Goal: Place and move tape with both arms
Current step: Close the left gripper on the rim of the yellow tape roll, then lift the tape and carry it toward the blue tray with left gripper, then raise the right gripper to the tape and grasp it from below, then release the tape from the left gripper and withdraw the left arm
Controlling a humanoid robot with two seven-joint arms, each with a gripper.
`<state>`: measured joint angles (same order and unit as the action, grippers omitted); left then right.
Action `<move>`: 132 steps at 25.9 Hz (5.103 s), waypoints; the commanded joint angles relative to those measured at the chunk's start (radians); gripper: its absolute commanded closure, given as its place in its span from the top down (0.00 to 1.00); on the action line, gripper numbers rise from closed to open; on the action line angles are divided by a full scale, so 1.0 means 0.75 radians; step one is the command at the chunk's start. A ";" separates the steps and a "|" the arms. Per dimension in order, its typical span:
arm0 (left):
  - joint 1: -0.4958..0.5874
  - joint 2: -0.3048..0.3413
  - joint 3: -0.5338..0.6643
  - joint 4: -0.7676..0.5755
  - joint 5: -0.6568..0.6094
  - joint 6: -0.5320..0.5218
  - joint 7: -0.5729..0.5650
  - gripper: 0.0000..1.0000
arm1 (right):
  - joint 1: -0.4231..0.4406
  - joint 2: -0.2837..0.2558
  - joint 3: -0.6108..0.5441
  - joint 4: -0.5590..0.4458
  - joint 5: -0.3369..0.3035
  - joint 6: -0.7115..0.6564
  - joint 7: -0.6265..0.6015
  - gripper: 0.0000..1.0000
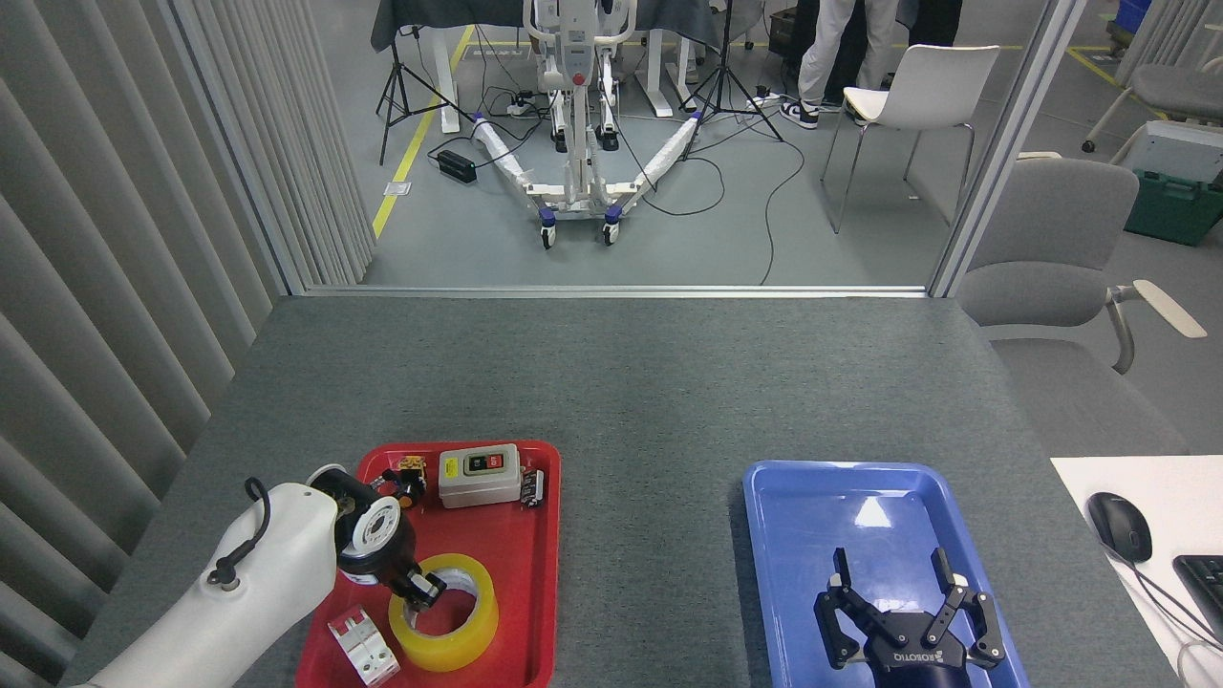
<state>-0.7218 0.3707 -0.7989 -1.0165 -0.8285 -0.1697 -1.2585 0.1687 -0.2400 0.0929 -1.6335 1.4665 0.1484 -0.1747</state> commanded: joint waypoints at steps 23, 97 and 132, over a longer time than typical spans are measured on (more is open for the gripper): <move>0.009 -0.190 0.284 -0.013 0.722 -0.821 0.531 0.00 | 0.008 -0.048 -0.007 -0.002 -0.010 0.001 0.000 1.00; 0.155 -0.320 0.165 -0.230 0.720 -0.821 0.659 0.00 | -0.043 -0.369 0.293 -0.123 -0.333 -1.163 -0.221 0.90; 0.439 -0.161 0.787 -0.338 0.685 -0.355 0.815 1.00 | -0.010 -0.373 0.238 -0.133 -0.323 -1.245 -0.221 0.00</move>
<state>-0.4924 0.2286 -0.3226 -1.2113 -0.2986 -0.5883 -0.7271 0.1558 -0.5193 0.2860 -1.7334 1.2251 -0.7869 -0.3390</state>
